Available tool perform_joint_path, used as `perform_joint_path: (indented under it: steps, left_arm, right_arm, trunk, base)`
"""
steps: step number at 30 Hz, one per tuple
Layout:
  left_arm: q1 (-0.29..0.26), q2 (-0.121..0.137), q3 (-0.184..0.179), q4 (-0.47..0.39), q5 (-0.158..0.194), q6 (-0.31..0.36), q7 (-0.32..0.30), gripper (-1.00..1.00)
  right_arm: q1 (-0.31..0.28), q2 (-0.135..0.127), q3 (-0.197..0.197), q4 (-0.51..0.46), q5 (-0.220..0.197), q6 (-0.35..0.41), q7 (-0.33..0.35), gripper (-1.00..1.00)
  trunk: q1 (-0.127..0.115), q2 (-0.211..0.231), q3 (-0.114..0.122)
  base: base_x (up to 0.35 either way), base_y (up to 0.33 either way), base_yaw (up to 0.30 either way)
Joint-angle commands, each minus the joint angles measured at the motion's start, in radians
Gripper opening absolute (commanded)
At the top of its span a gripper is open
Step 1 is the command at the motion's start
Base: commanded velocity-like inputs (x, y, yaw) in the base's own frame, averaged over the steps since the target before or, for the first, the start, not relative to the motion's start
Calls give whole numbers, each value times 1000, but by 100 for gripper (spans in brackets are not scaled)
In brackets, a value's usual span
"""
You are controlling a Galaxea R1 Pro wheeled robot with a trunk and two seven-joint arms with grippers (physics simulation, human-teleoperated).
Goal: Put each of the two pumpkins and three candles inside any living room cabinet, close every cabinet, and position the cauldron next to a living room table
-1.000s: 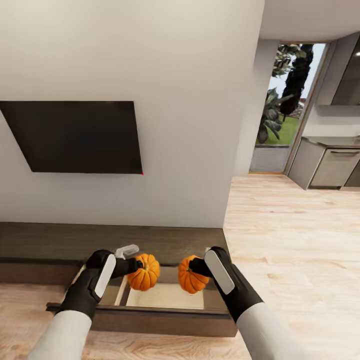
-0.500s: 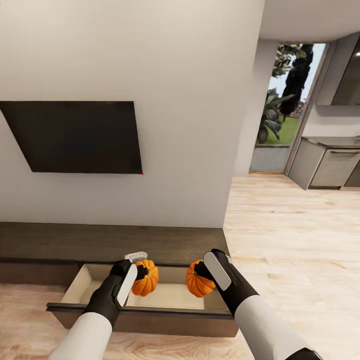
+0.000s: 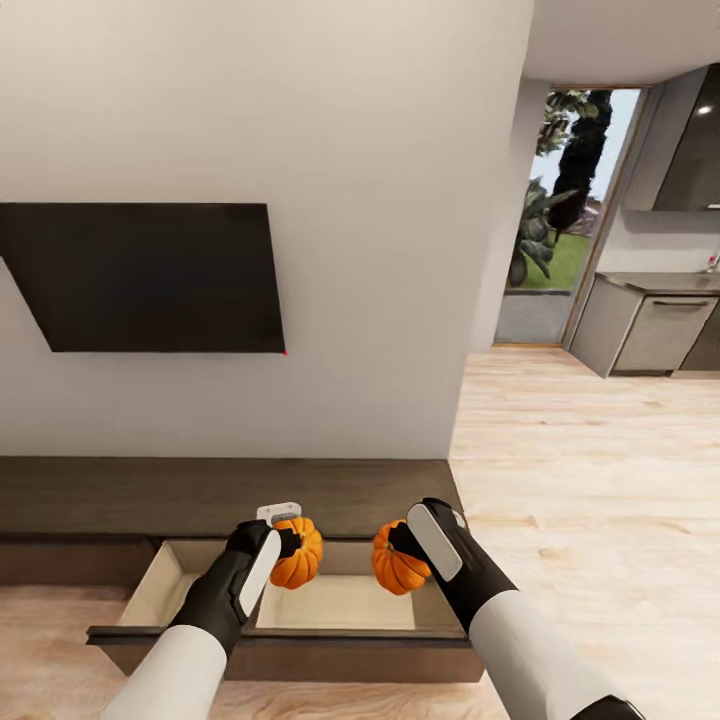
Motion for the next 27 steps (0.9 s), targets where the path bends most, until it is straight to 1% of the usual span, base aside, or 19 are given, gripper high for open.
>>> perform_joint_path:
  steps: [1, 5, 8, 13, 27]
  left_arm:
    - [0, 0, 0, 0, -1, 0, 4, -100]
    - [0, 0, 0, 0, -1, 2, 3, -100]
    - [0, -1, 0, 0, -1, 3, 2, -100]
    - [0, -2, -2, 0, -1, 3, 2, -100]
    - [0, -4, -2, 2, 0, -2, -1, -100]
  right_arm:
    - [0, 0, 1, 0, 0, 0, -3, -100]
    - [0, 0, 0, 0, 0, 1, -3, -100]
    - [0, 0, 0, 0, 0, 1, -3, -100]
    - [0, 0, 1, 0, 0, 1, 1, -100]
    - [0, 0, -2, 2, -1, 5, 8, -100]
  trunk:
    - [0, 0, 0]
    - [0, 0, 1]
    - [0, 0, 1]
    - [0, 0, 1]
    - [54, -98, -42]
  base:
    - [69, 39, -39]
    - [68, 22, -74]
    - [153, 22, -15]
    - [40, 5, -3]
    - [1, 0, 0]
